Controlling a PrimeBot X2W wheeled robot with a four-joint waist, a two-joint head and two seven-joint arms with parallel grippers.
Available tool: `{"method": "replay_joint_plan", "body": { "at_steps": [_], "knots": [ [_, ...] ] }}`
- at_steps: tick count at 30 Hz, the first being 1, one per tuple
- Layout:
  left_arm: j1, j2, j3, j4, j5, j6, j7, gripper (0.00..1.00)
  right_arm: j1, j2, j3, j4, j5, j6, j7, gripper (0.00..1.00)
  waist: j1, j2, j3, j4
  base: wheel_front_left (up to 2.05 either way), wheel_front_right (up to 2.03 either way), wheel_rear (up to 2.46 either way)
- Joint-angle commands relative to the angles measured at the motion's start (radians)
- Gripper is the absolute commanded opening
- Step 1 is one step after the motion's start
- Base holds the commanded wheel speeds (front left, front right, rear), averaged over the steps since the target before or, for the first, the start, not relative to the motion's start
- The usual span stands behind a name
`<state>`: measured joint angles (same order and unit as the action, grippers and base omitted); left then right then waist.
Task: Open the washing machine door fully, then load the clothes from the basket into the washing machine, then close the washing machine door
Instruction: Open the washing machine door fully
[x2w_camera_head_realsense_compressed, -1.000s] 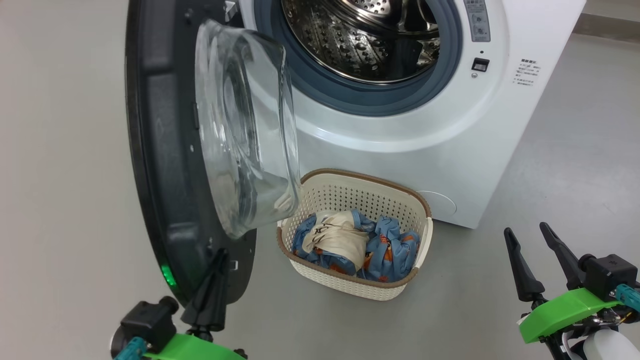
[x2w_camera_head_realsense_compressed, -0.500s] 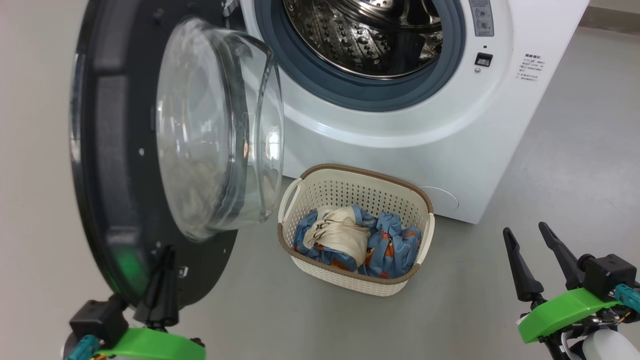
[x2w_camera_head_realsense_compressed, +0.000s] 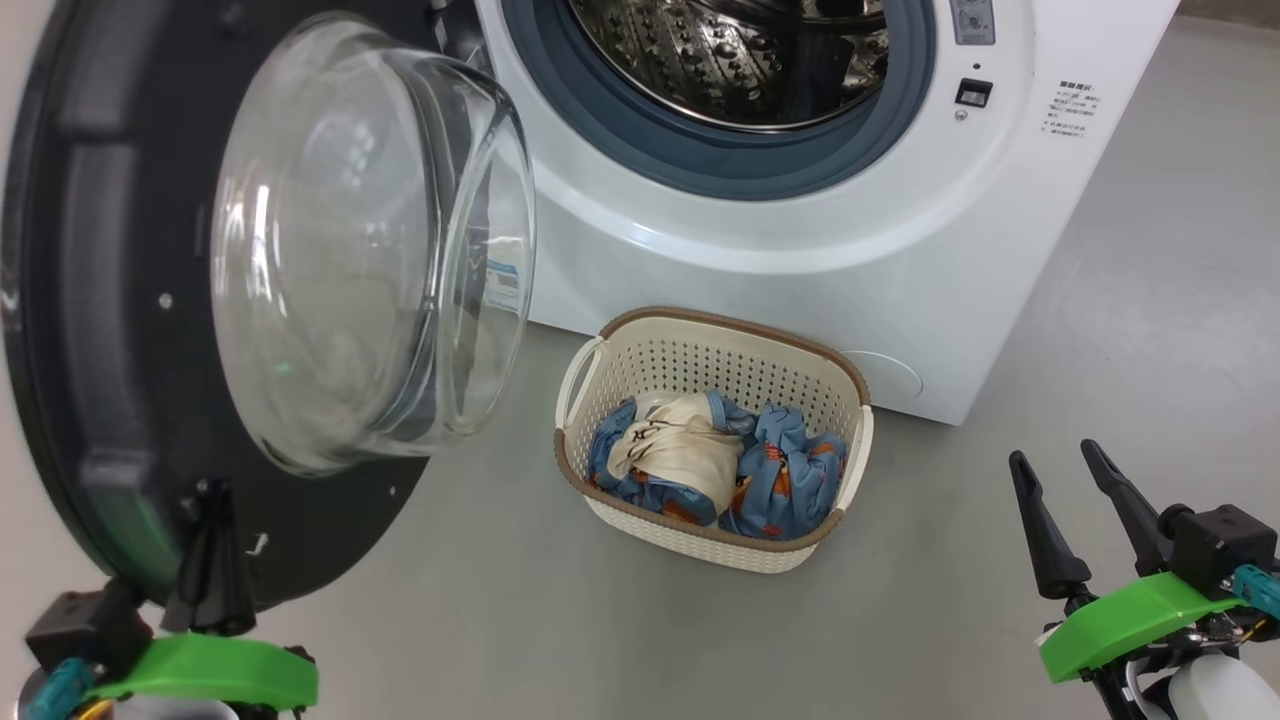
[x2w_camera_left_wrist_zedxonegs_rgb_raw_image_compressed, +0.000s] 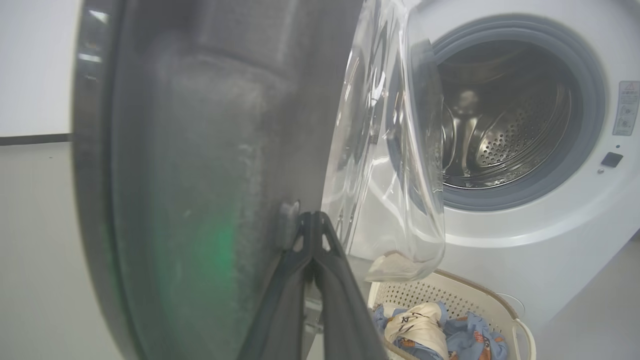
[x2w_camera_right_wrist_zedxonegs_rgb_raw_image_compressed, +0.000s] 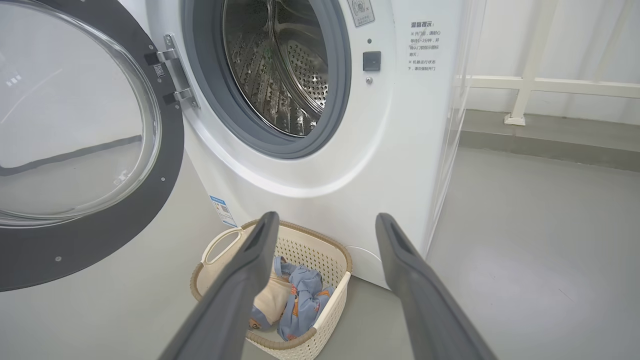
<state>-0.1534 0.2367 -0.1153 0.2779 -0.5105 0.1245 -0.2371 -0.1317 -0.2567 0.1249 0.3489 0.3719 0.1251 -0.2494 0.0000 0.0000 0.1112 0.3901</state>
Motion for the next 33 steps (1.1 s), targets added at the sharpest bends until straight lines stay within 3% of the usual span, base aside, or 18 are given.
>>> {"method": "replay_joint_plan", "body": {
  "at_steps": [1,15,33],
  "knots": [
    [-0.063,0.048,0.059,-0.018,-0.006,0.014,-0.016,0.00,-0.014,-0.021,0.017,-0.026,-0.009,0.006,-0.012,1.00,0.0000,0.0000,0.005,0.000,0.00,0.00,0.00],
    [-0.133,0.063,0.168,0.071,0.006,0.012,-0.024,0.00,-0.040,-0.045,0.017,-0.030,-0.012,0.006,-0.012,1.00,0.0000,0.0000,0.055,0.001,0.00,0.00,0.00],
    [-0.253,0.097,0.354,0.208,0.078,-0.040,-0.025,0.00,-0.077,-0.062,0.031,-0.028,-0.016,0.006,-0.012,1.00,0.0000,0.0000,0.103,-0.014,0.00,0.00,0.00]
  ]
}}
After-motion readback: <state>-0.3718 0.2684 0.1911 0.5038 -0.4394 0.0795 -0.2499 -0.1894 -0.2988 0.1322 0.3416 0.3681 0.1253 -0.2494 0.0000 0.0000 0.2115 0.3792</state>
